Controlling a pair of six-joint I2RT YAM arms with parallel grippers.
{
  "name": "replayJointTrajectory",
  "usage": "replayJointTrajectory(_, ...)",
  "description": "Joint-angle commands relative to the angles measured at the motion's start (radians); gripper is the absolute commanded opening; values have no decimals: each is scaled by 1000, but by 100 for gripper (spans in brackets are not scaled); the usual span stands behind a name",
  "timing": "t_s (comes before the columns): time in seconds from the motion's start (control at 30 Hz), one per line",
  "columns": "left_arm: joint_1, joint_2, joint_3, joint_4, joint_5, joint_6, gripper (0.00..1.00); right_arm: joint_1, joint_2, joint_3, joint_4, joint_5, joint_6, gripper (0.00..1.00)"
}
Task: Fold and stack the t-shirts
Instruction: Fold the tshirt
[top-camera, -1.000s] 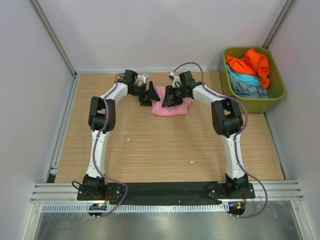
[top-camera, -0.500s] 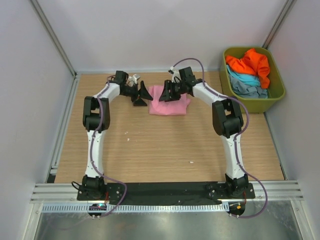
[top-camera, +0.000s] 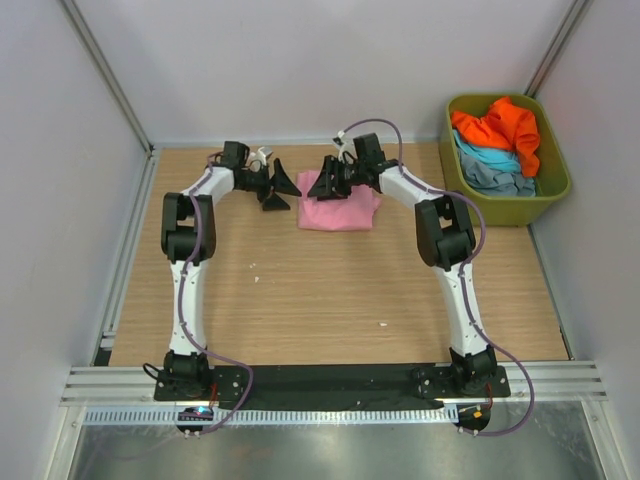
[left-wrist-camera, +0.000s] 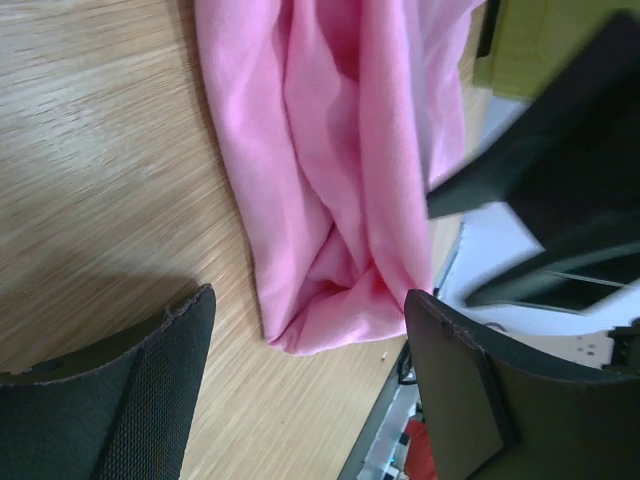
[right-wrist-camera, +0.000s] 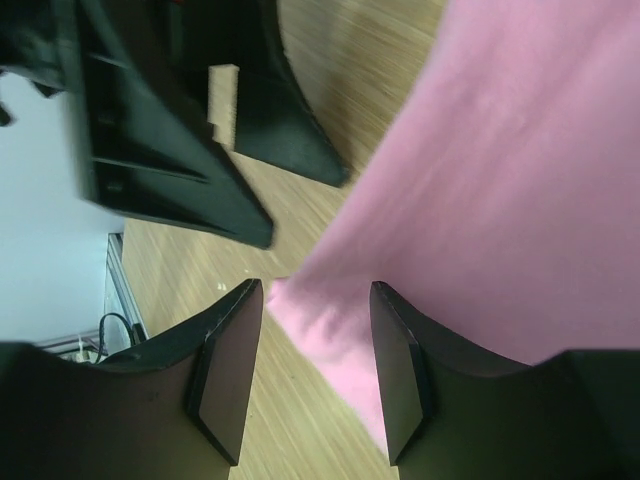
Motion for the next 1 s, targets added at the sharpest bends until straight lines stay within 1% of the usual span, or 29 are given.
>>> replayJointTrajectory(0.0, 1, -34, -3, 107, 66, -82, 78, 8, 34, 6, -6, -17, 20, 53)
replayJointTrajectory(0.2, -23, -26, -29, 167, 102, -132, 78, 14, 50, -40, 0, -14, 23, 53)
replayJointTrajectory(0.4, -48, -23, -40, 191, 116, -152, 78, 12, 46, -25, 47, -34, 52, 53)
replayJointTrajectory(0.53, -68, -3, -20, 192, 115, -151, 78, 12, 34, -11, 61, -35, 58, 53)
replayJointTrajectory(0.7, -94, 1, -34, 182, 112, -148, 78, 12, 17, -28, 55, -40, 49, 53)
replayJointTrajectory(0.83, -82, -19, -32, 129, 92, -102, 77, 12, 7, -34, 53, -41, 41, 53)
replayJointTrajectory(0.87, -71, -35, -31, 117, 81, -70, 76, 11, 6, -35, 53, -44, 43, 53)
replayJointTrajectory(0.97, -42, -65, -9, 17, 18, 7, 77, 11, 4, -31, 56, -48, 43, 53)
